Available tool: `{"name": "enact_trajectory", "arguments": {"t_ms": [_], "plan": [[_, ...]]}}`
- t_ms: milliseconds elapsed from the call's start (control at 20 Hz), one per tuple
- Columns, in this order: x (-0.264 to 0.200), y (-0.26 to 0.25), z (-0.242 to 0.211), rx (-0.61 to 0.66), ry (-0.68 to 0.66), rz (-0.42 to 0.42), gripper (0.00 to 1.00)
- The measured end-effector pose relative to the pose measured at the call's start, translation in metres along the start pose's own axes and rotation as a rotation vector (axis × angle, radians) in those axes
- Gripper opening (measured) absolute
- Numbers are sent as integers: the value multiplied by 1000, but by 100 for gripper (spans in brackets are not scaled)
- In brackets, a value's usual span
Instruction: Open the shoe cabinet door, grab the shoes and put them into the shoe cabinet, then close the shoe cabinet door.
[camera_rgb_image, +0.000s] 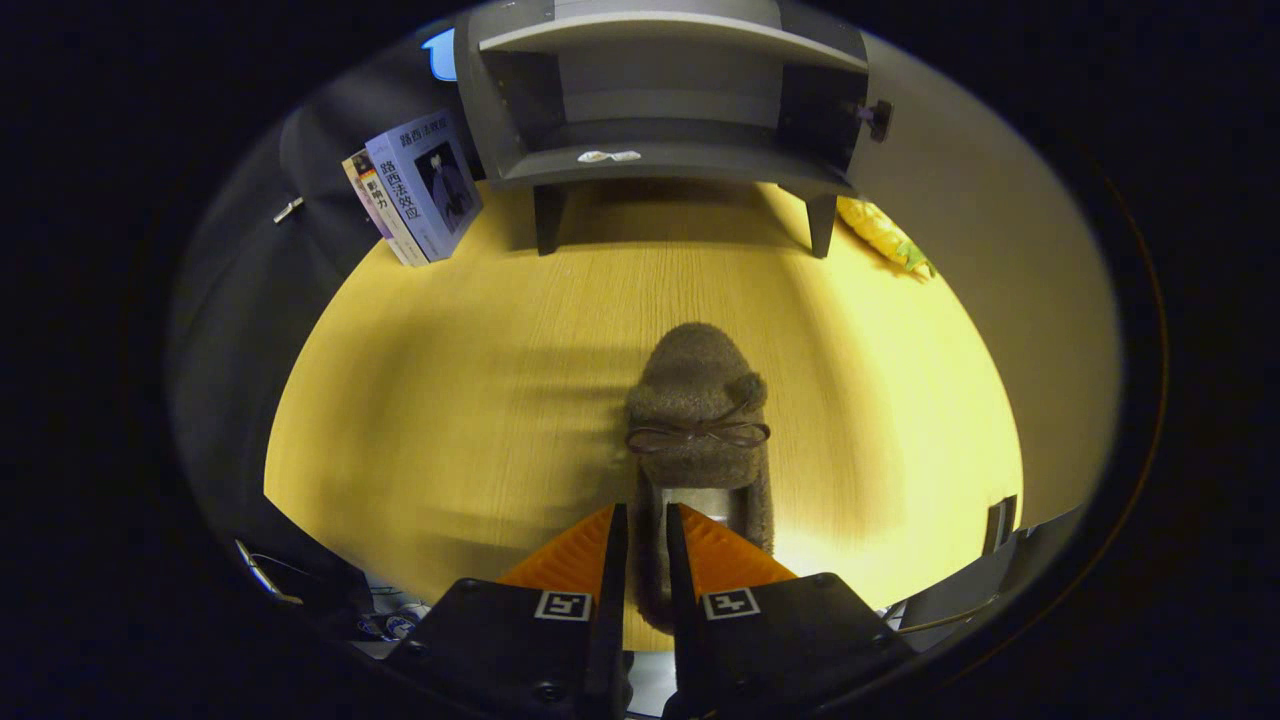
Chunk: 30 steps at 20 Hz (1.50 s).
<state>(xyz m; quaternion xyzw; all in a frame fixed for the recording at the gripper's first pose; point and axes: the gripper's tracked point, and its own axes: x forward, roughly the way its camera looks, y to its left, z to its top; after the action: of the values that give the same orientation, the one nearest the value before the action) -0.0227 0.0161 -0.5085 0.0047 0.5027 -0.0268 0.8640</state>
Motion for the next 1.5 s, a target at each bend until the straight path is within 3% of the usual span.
{"name": "enact_trajectory", "arguments": {"t_ms": [300,750,1250,1500], "plan": [[26,5,-4,1,-14,5,26],[43,3,20,33,-181,17,23],[71,-6,52,30,-350,-44,23],[72,-6,42,13,-385,-65,21]]}}
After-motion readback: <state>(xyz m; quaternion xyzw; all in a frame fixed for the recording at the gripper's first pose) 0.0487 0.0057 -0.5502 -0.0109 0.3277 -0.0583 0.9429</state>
